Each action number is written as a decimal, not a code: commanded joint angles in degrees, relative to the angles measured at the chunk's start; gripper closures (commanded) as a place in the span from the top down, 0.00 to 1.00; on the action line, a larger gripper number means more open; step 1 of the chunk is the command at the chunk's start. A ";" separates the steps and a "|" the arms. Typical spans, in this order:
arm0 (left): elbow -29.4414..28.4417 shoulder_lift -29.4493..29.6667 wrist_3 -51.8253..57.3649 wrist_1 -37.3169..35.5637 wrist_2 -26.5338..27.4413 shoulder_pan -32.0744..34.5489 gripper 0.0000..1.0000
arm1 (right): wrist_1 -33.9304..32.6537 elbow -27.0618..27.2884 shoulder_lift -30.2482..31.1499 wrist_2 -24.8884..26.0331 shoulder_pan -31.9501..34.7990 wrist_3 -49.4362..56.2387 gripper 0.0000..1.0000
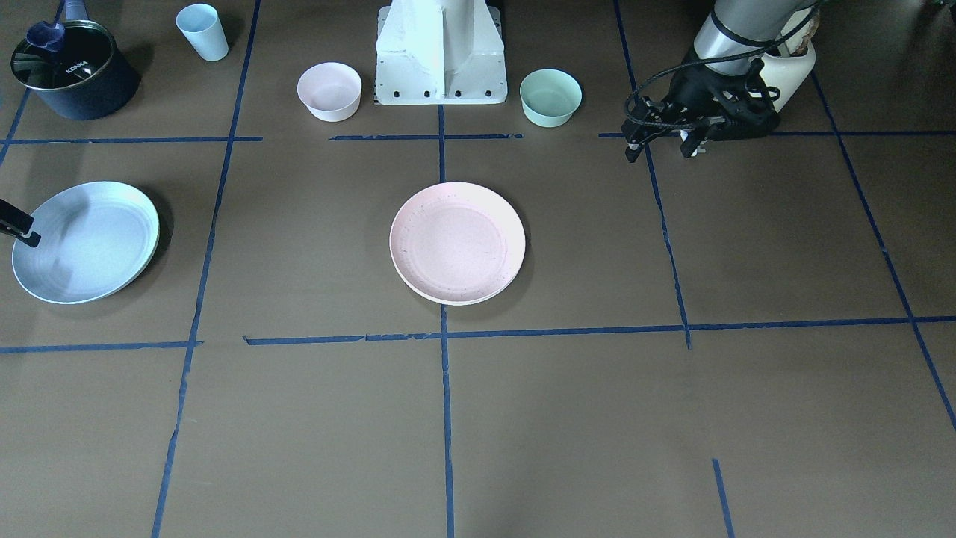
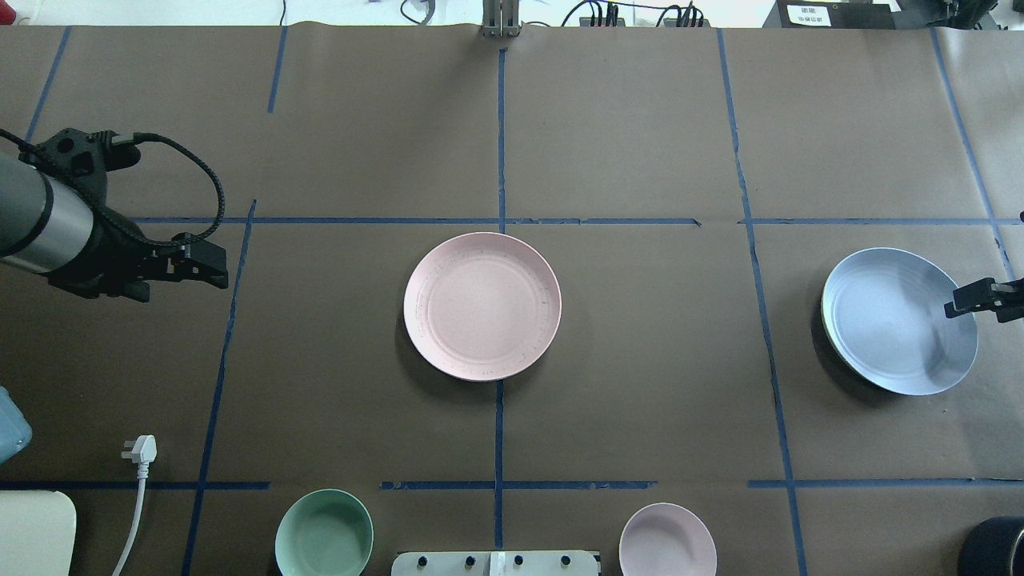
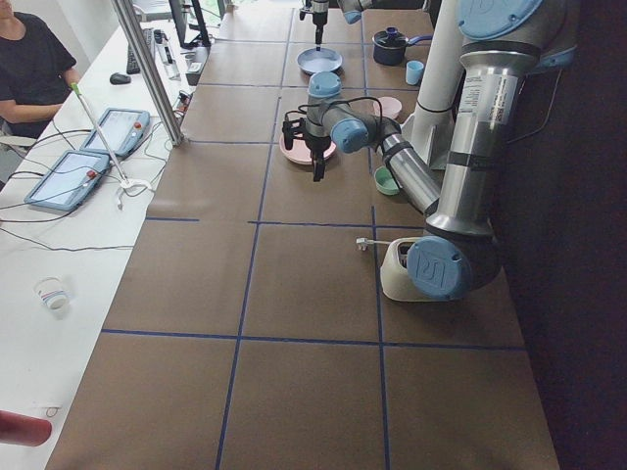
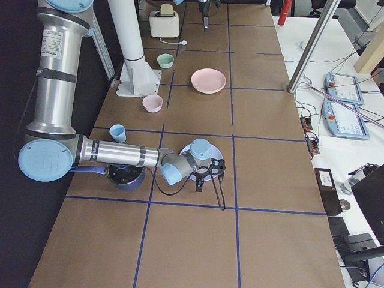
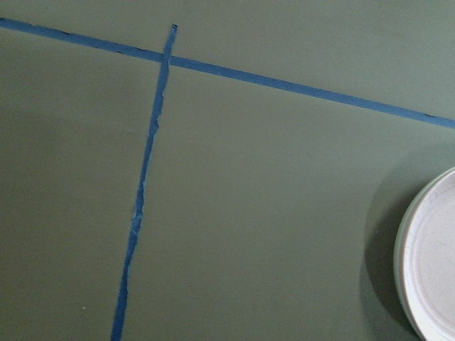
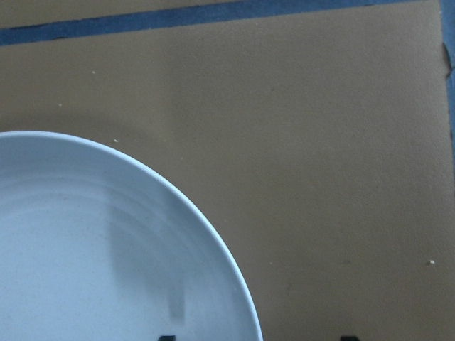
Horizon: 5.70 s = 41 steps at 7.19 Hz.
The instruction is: Stack three plates with pink and blue
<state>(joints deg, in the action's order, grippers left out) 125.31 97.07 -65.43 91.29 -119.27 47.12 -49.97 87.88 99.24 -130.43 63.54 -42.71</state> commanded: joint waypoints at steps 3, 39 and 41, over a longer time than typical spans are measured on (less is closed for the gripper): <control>-0.16 -7.59 16.70 -0.14 -1.58 8.85 1.00 | 0.05 0.27 -0.45 -0.61 -0.17 0.08 0.01; -34.52 -13.66 59.89 18.05 -9.58 35.23 1.00 | -22.01 16.88 -36.23 21.46 -29.64 -41.76 1.00; -34.52 -13.40 59.89 17.18 -13.69 37.76 1.00 | -28.73 18.89 -33.51 16.03 -22.53 -30.40 1.00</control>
<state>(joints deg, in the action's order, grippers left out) 90.81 83.54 -5.54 108.96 -130.88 83.02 -74.64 105.28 64.14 -111.32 36.79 -79.83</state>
